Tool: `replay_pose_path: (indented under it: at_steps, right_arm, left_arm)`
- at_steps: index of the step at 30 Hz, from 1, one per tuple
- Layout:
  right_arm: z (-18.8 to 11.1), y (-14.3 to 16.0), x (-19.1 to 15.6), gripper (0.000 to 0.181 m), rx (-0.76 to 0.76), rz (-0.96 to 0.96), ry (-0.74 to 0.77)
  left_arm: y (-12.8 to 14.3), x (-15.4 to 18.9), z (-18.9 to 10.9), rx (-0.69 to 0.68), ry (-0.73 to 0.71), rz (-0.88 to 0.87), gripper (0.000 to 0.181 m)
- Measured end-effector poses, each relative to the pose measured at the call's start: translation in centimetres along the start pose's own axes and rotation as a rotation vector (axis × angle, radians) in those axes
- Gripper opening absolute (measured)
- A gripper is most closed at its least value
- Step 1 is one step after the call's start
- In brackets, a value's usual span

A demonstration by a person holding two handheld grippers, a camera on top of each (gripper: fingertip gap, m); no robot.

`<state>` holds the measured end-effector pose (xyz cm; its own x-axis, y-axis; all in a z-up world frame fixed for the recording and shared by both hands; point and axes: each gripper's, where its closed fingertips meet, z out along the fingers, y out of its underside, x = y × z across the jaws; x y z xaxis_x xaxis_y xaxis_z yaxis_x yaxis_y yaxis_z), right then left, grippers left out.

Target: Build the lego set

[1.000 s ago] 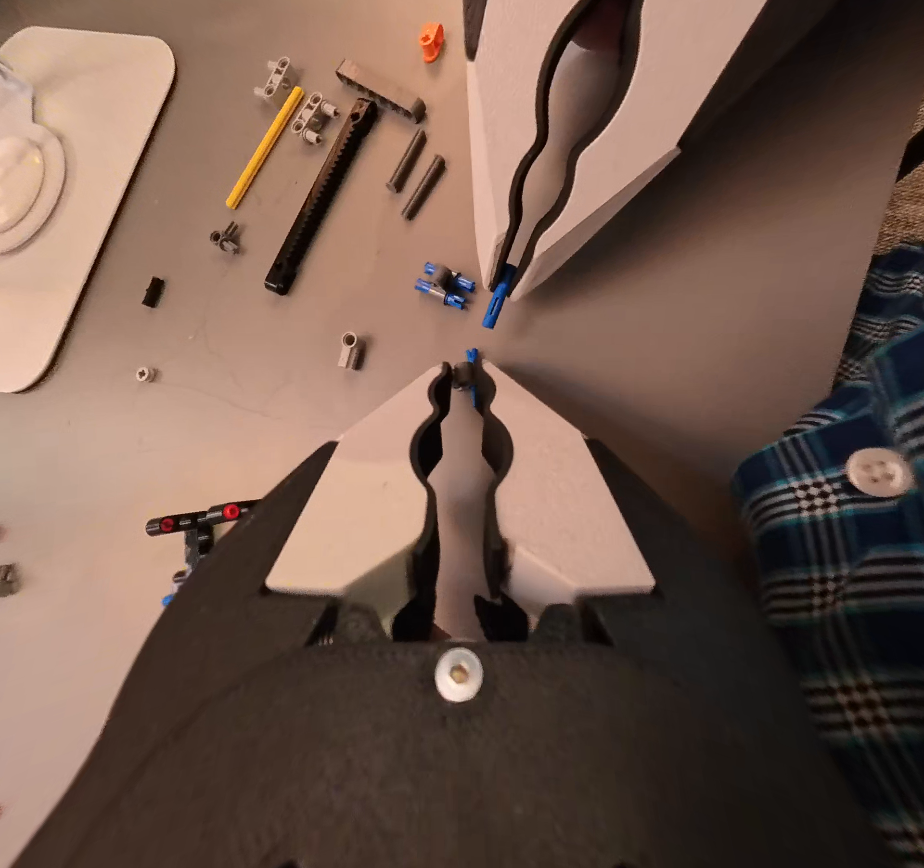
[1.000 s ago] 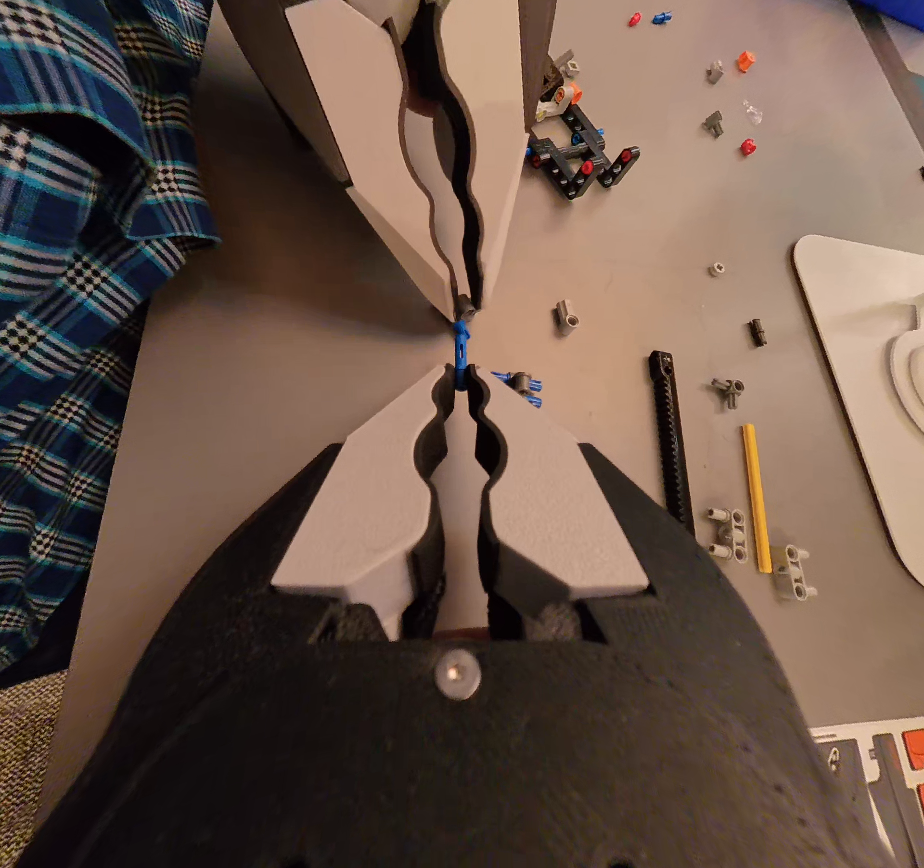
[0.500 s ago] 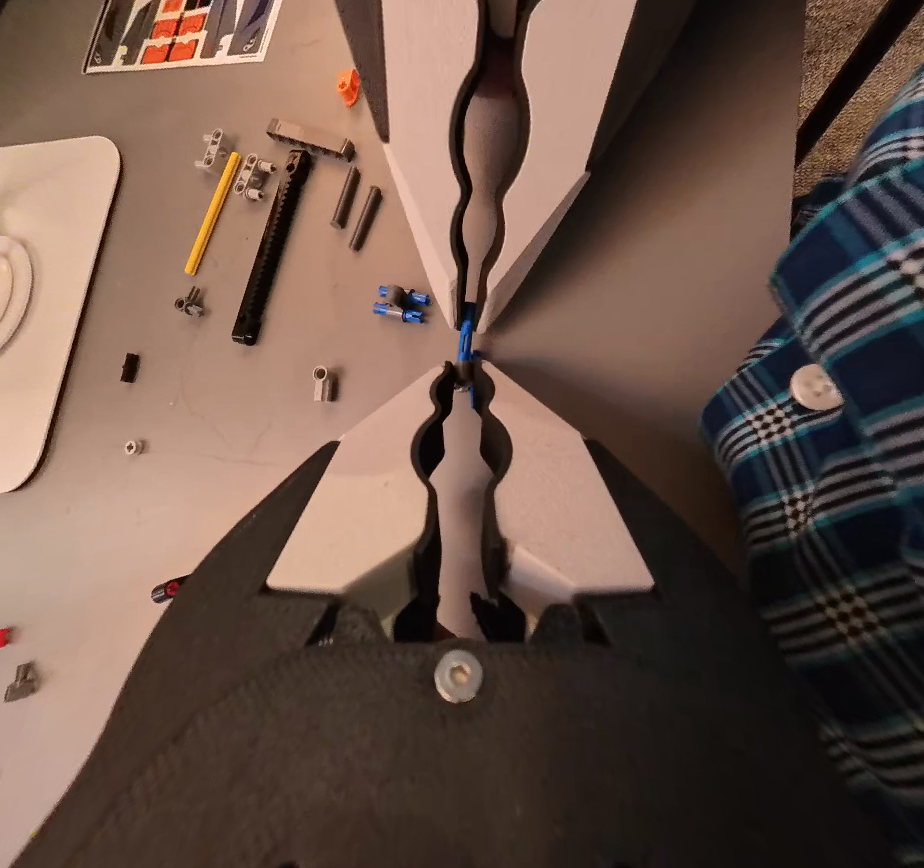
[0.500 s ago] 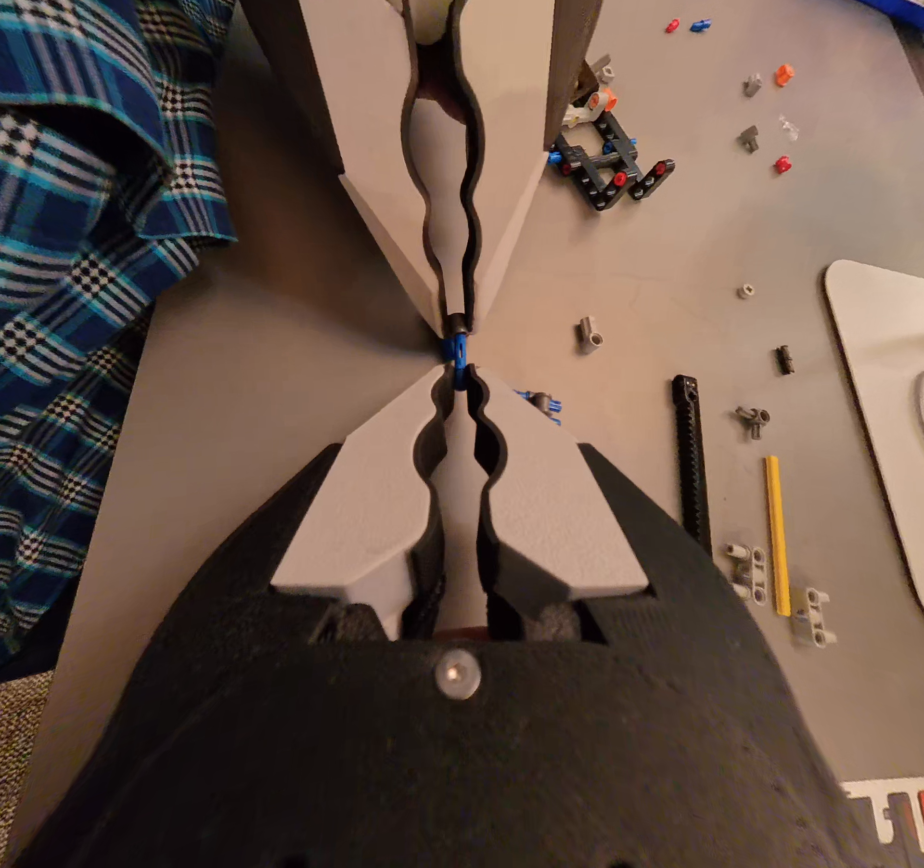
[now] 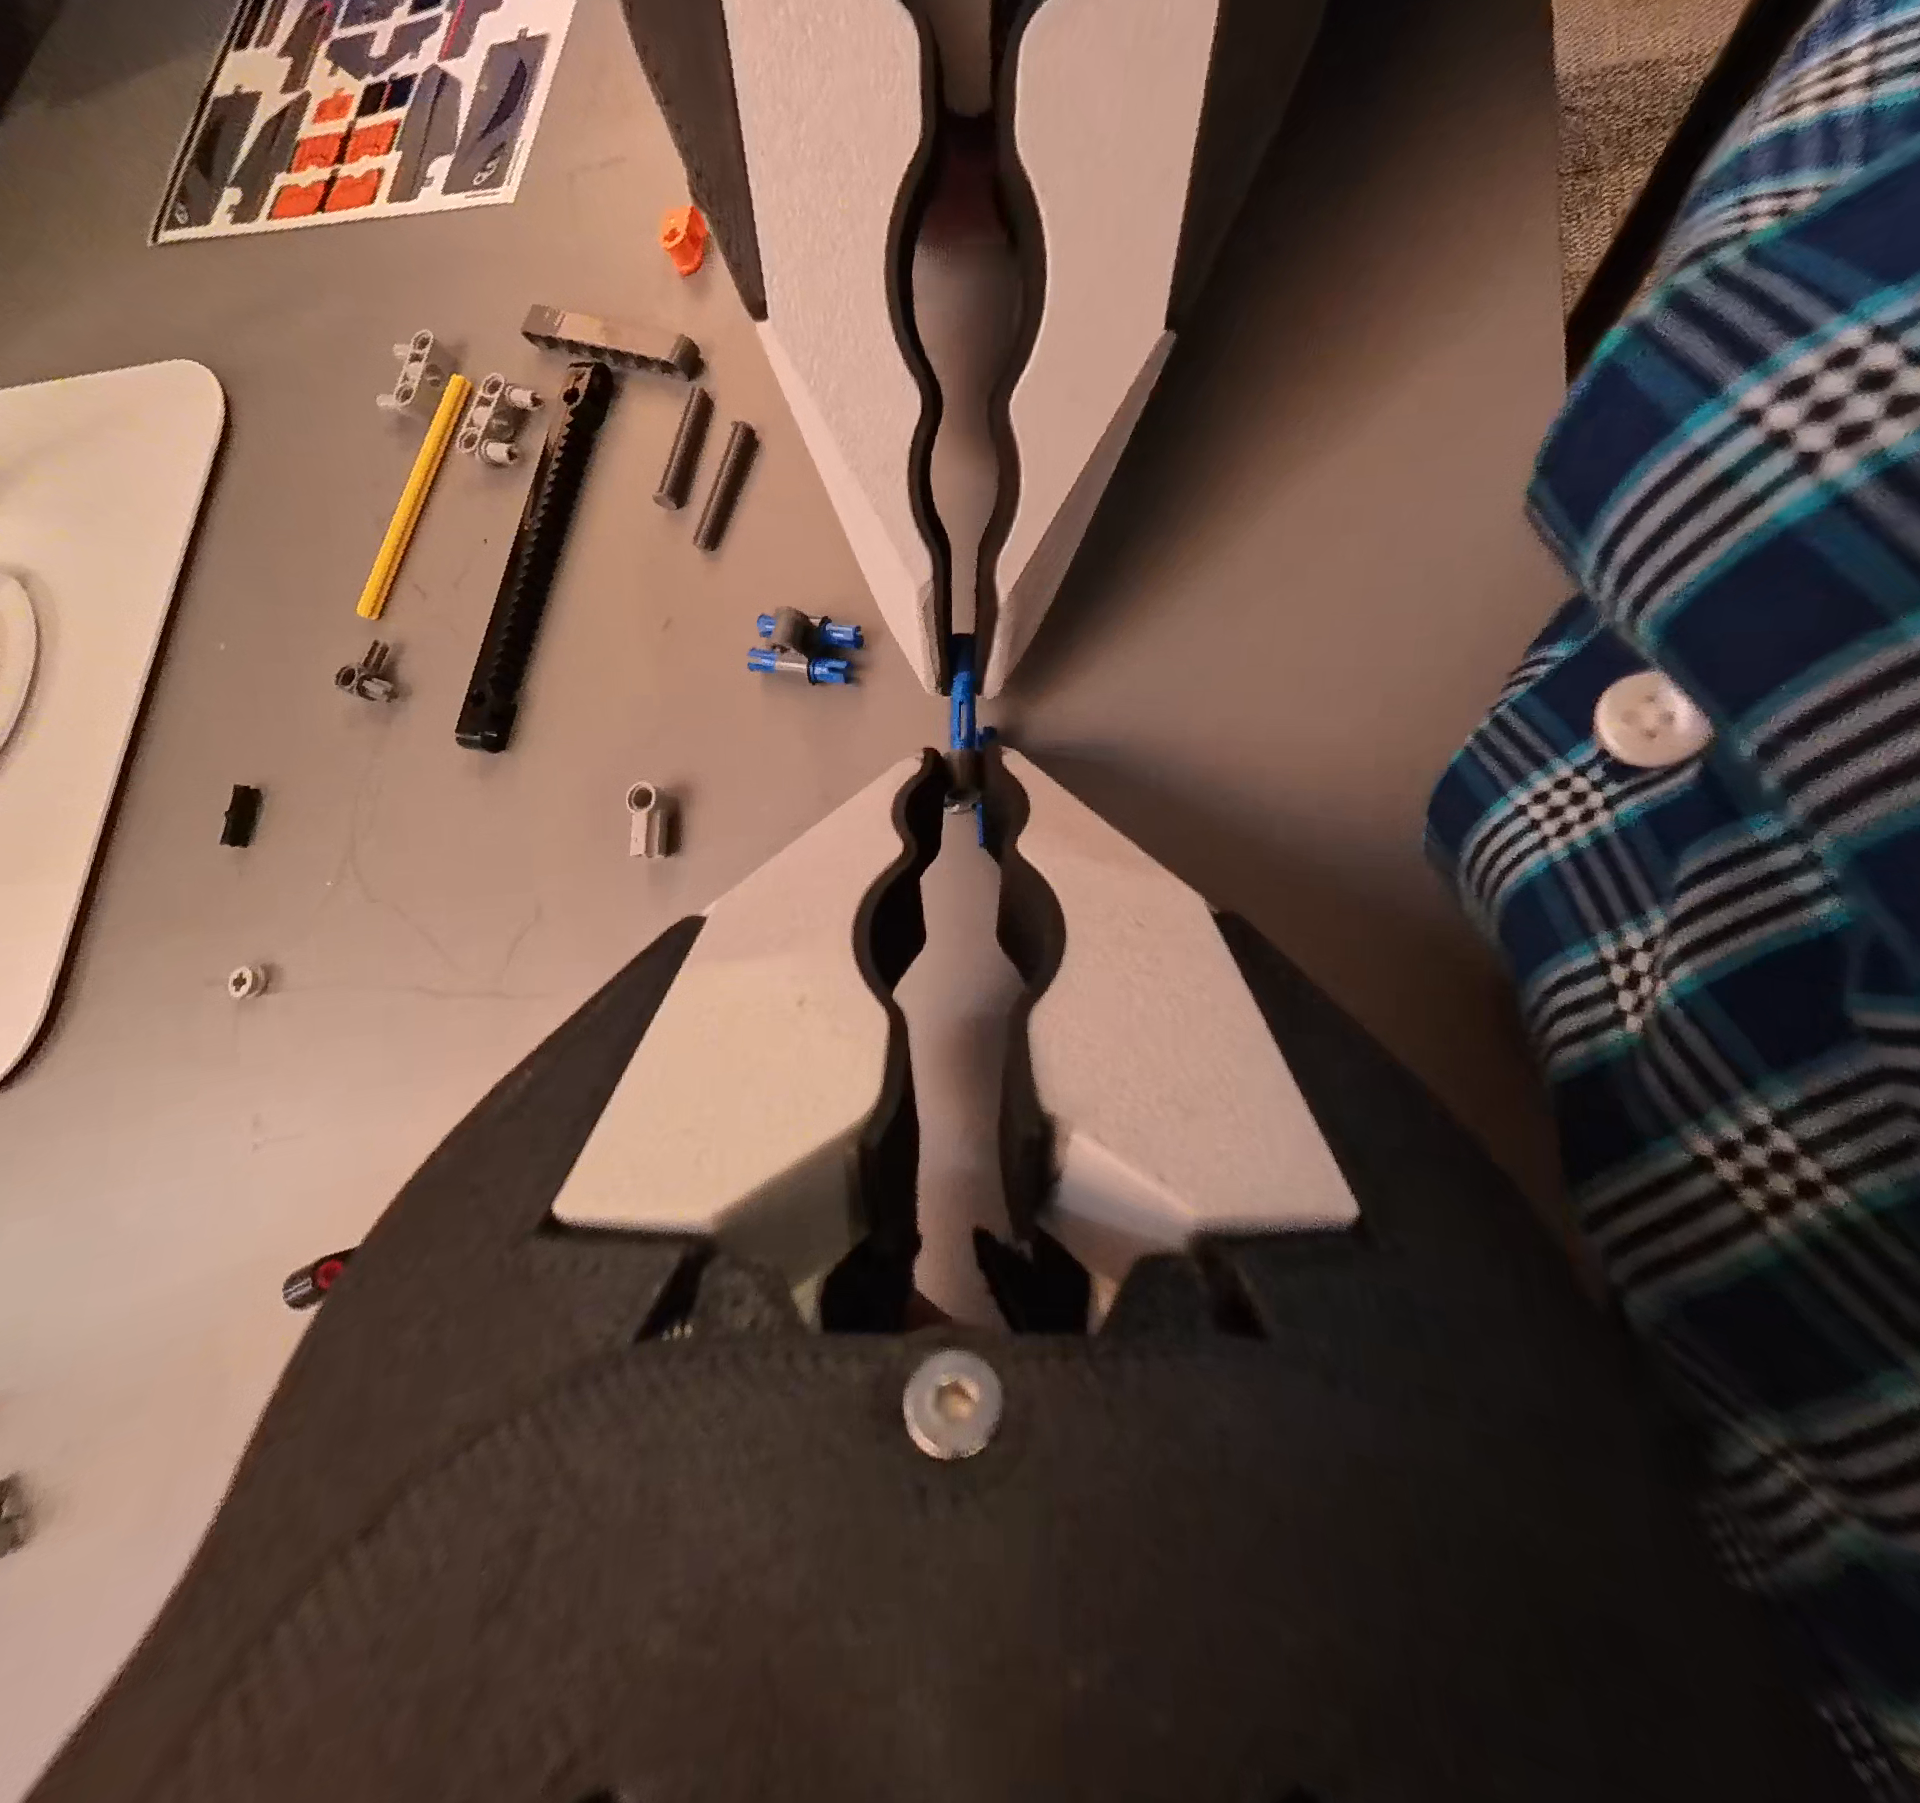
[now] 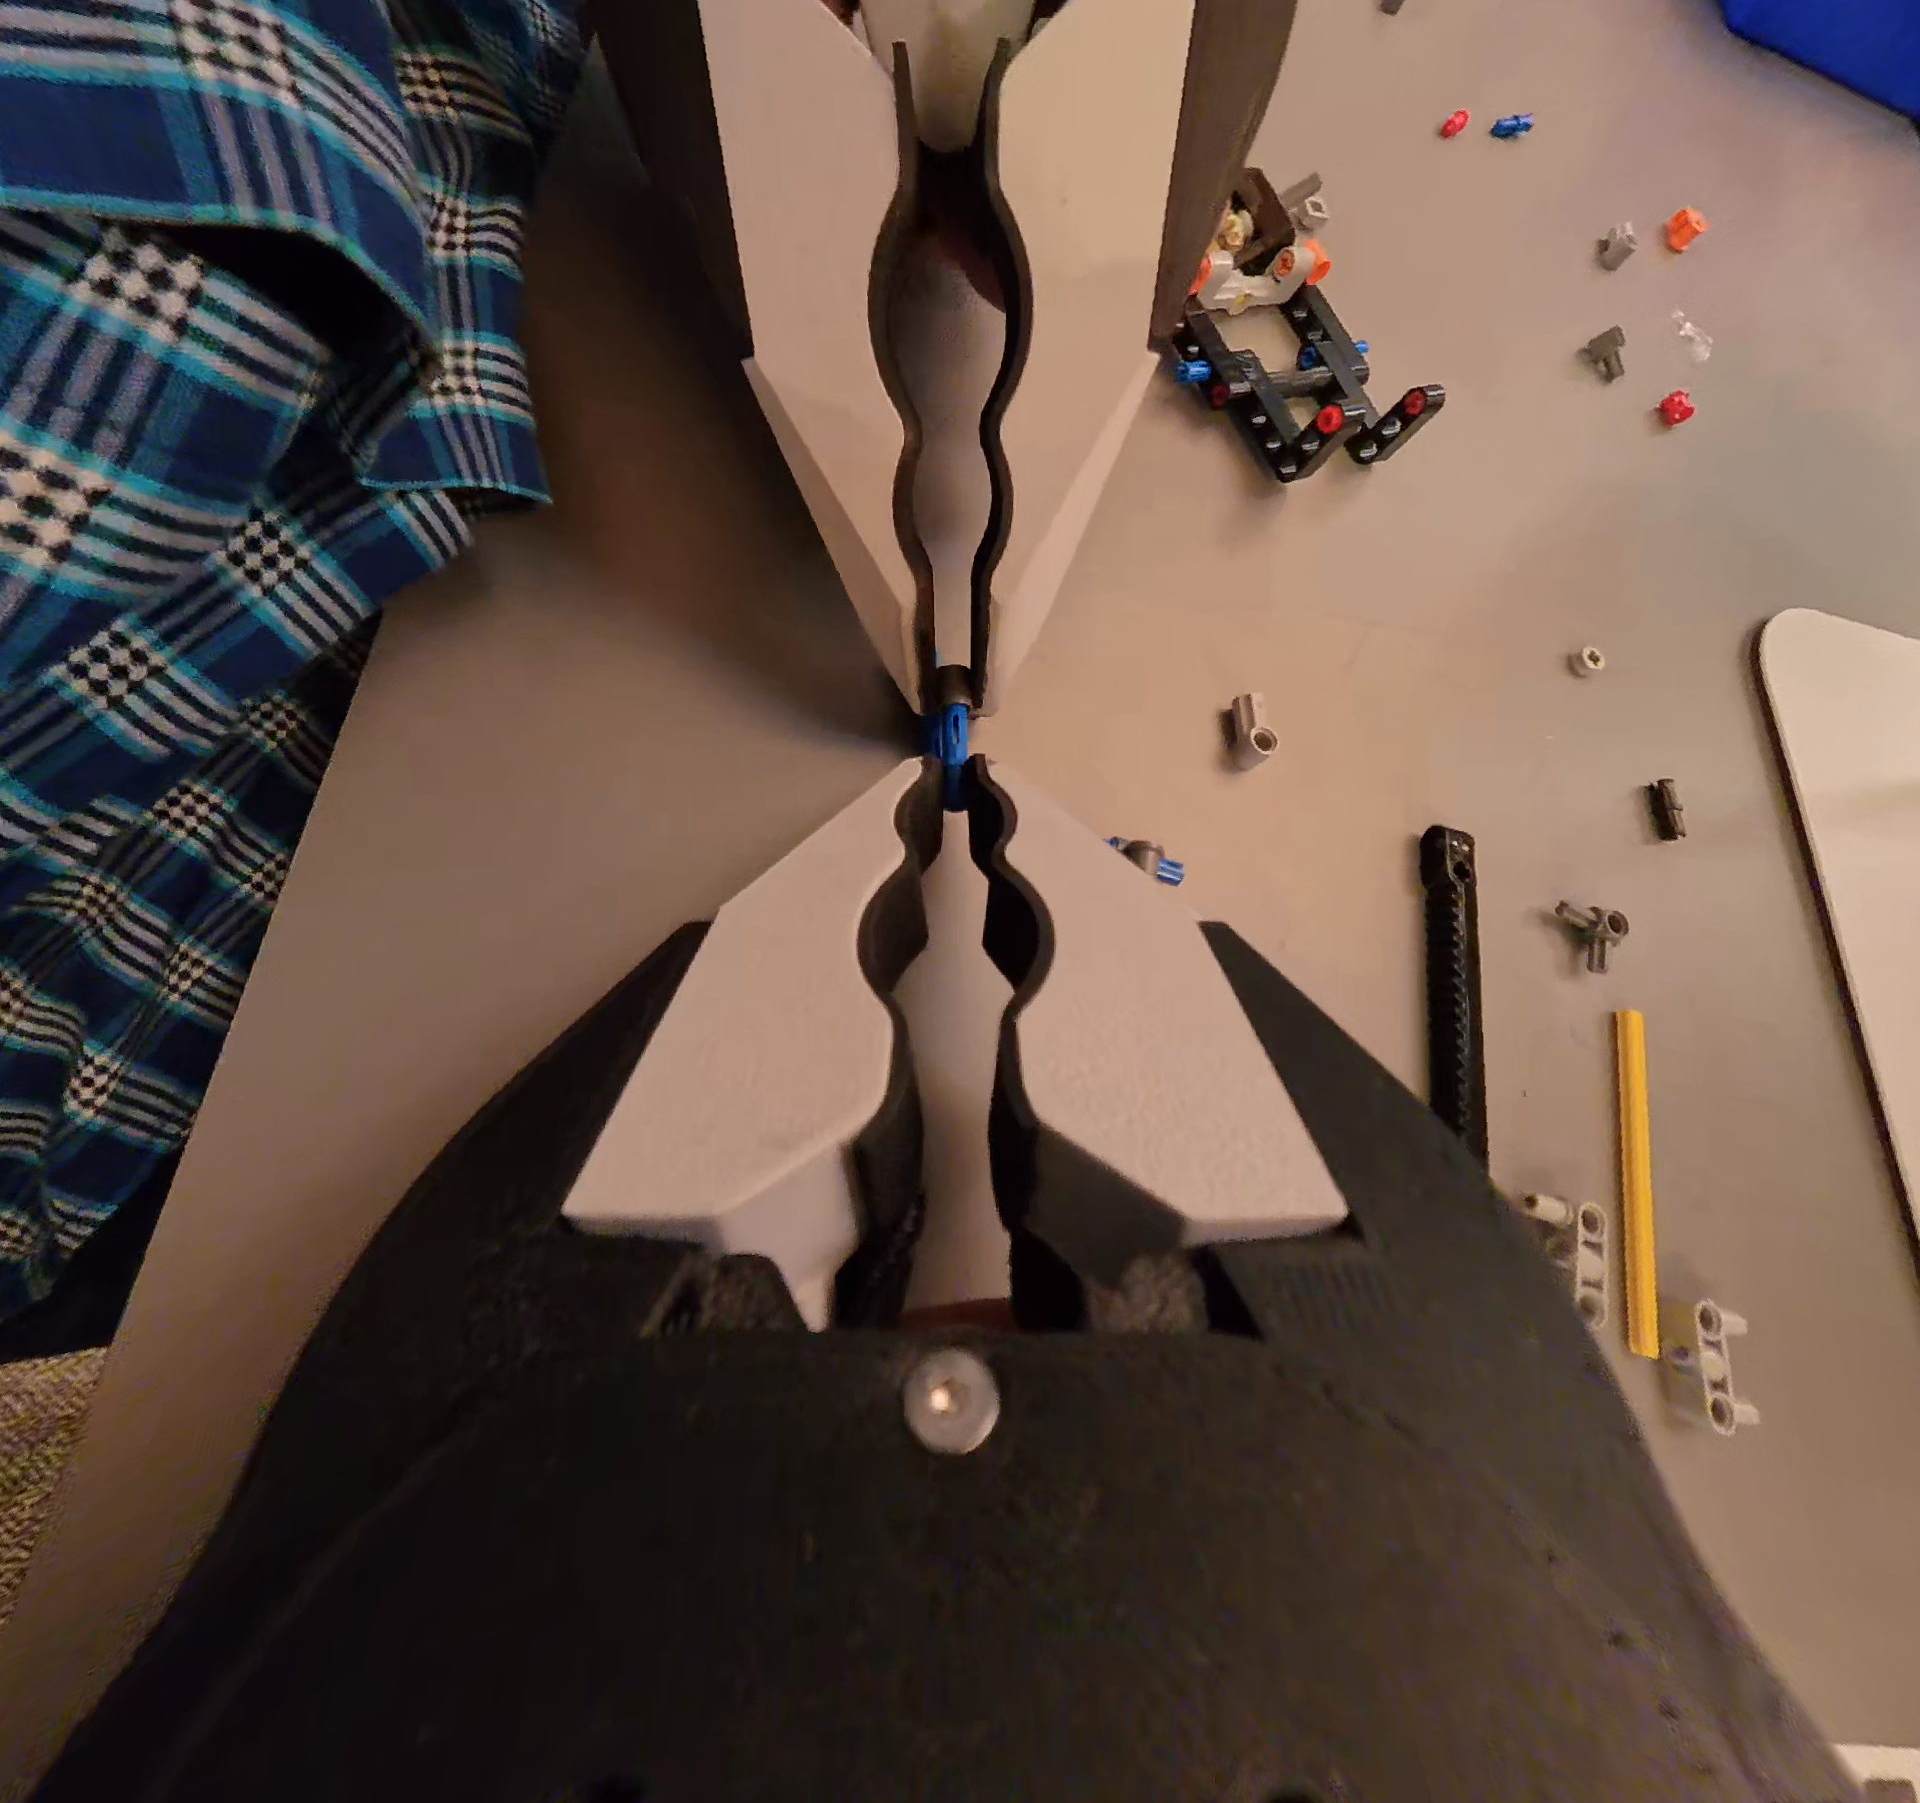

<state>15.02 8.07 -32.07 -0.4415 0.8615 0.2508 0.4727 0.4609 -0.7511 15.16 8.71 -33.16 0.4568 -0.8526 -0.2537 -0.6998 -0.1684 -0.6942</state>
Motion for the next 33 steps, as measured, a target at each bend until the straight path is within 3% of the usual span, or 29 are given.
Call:
replay_pose_path:
  at_steps: [33]
  right_arm:
    - [0.59, 0.13, 0.02, 0.0, -0.034, -0.074, 0.012]
  left_arm:
    - [0.1, 0.17, -0.25, 0.057, 0.028, 0.005, 0.006]
